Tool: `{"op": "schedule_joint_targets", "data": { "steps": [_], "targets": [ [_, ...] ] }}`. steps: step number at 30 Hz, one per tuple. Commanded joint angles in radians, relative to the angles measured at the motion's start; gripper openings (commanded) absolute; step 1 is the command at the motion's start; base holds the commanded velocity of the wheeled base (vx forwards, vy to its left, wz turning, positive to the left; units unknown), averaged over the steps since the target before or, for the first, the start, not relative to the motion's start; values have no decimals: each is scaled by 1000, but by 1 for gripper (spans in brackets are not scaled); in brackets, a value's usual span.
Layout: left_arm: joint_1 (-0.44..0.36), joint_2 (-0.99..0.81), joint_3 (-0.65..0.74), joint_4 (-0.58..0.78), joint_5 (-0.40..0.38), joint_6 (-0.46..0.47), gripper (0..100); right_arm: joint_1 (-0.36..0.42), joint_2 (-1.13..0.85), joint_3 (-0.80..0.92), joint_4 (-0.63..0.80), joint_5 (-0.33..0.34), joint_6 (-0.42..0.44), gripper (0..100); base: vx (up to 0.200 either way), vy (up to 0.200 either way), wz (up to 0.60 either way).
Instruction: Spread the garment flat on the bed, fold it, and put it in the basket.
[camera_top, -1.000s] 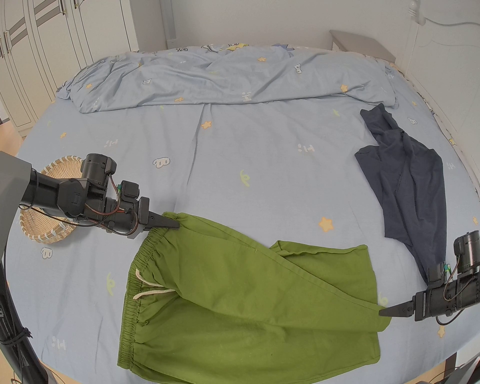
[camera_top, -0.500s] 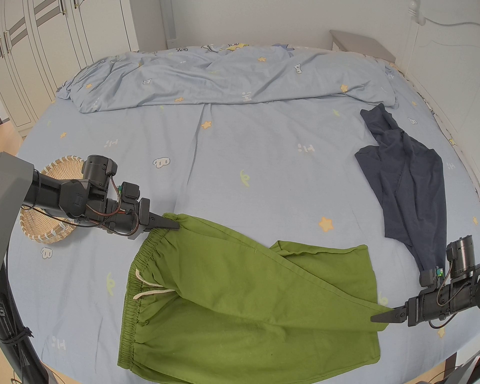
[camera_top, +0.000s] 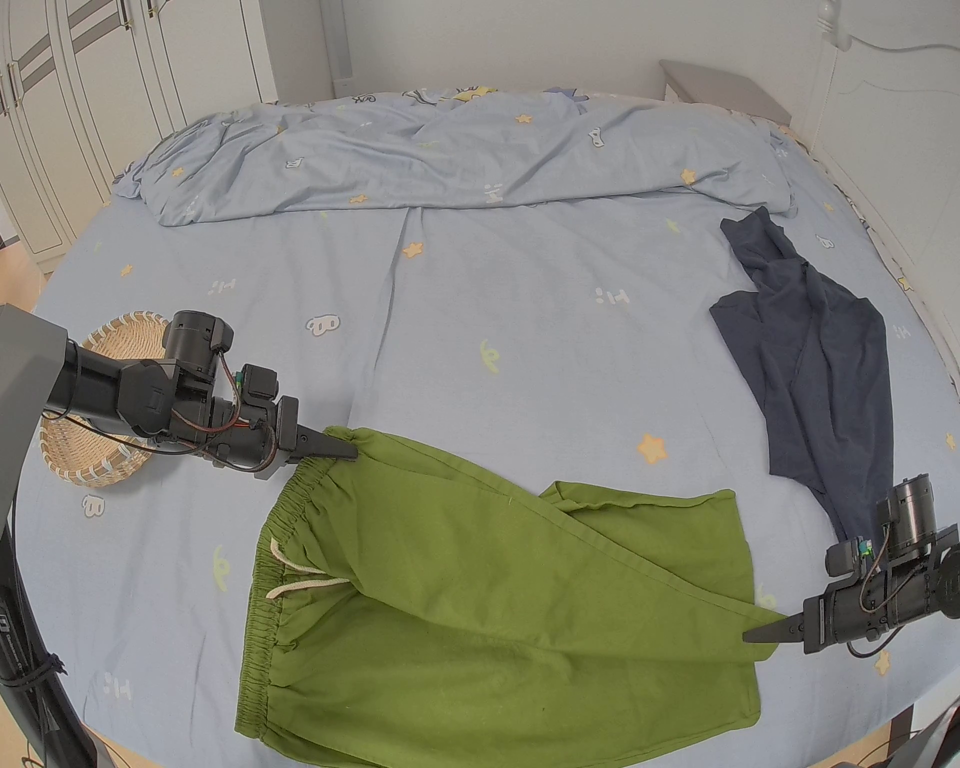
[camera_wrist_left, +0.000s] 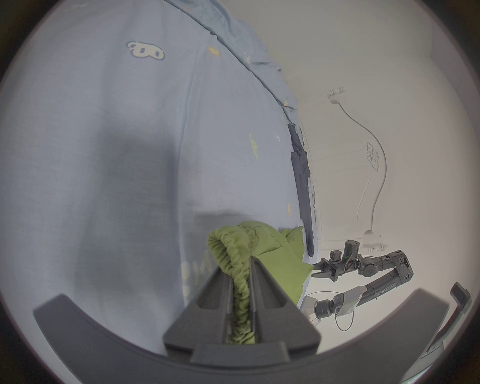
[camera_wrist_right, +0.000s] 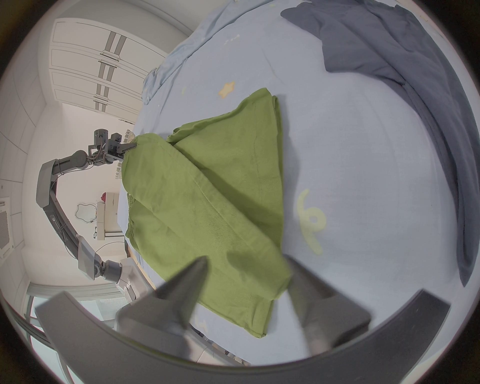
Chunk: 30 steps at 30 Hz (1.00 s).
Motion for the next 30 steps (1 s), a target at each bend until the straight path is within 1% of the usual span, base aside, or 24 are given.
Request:
{"op": "schedule_joint_targets", "data": {
  "steps": [1,9,13,15,16,17,18,19,20,21,24,26,27,28,30],
  "targets": [
    [0,-2,-1,0,0,0,0,-1,10,4,-1,1,-1,0,0,0,0],
    [2,-3,2,1,1,3,0,-12,-6,4,-5,-4,-1,0,0,0,0],
    [5,-31,24,0,0,4,0,-4,-72,-85,10,-13,2,0,0,0,0],
    [8,-61,39,0,0,7,0,5,-112,-148,32,-28,24,0,0,0,0],
    [8,-61,39,0,0,7,0,5,-112,-148,32,-28,24,0,0,0,0],
    [14,-87,51,-2,-2,6,0,40,-153,-249,110,-80,41,0,0,0,0],
    [22,-104,57,-2,-2,4,0,71,-179,-306,177,-119,42,0,0,0,0],
    [22,-104,57,-2,-2,4,0,71,-179,-306,177,-119,42,0,0,0,0],
    [29,-133,70,-2,-3,4,0,118,-245,-409,321,-177,41,0,0,0,0],
    [32,-143,77,-2,-5,3,0,137,-283,-460,386,-191,39,0,0,0,0],
    [43,-169,100,-3,-7,4,0,177,-365,-585,515,-205,42,0,0,0,0],
    [52,-179,114,-10,-7,4,0,186,-382,-641,558,-205,42,0,0,0,0],
    [65,-195,134,-30,-7,4,0,189,-385,-703,605,-212,42,0,0,0,0],
    [65,-195,134,-30,-7,4,0,189,-385,-703,605,-212,42,0,0,0,0],
    [83,-233,186,-91,-7,3,0,190,-377,-792,679,-260,36,0,0,0,0]
  ]
}}
